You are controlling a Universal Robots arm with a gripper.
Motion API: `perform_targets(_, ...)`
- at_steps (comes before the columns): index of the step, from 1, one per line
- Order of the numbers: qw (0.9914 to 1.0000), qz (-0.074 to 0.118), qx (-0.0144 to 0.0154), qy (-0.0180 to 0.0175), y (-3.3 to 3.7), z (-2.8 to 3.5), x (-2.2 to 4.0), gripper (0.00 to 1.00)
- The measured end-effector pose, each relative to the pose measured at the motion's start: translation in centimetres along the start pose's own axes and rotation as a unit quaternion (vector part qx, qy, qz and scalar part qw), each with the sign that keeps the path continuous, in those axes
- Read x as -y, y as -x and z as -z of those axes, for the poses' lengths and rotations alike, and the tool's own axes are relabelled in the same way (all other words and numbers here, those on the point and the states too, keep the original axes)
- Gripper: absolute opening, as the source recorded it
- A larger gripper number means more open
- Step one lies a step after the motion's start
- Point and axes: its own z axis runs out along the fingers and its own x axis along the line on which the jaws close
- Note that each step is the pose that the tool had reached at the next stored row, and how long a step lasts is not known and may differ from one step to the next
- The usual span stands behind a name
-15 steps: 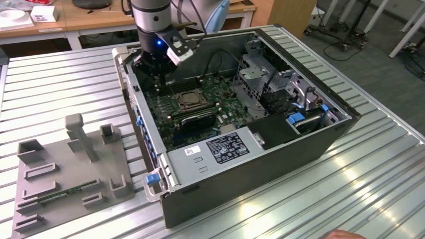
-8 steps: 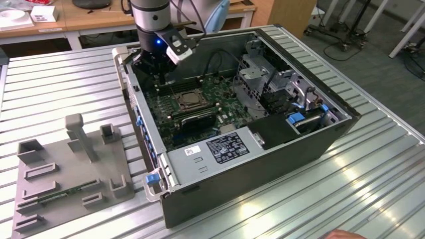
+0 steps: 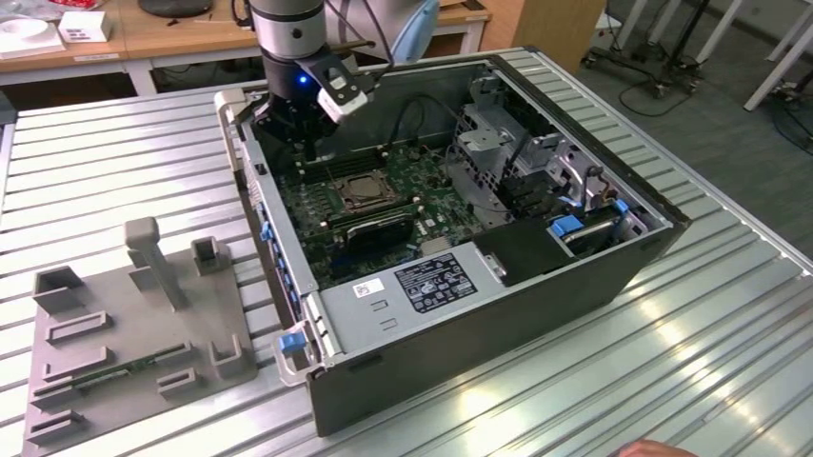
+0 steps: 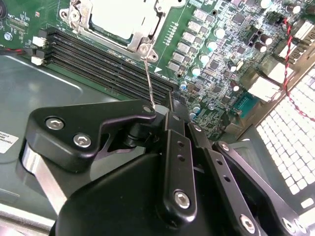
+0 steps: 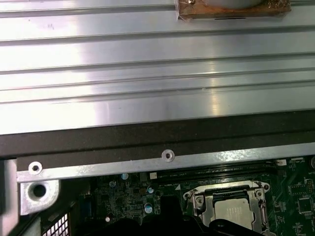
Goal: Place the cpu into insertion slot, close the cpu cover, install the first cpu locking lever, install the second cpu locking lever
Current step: 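Install the first cpu locking lever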
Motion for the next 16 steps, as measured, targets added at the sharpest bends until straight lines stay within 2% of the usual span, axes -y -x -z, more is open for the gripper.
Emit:
perform_targets(8, 1.0, 0.0, 0.0, 0.0, 0.27, -0.02, -0.02, 0.11)
perform_targets(16, 1.0, 0.0, 0.0, 0.0001, 1.16, -0.1, -0.11, 0.11)
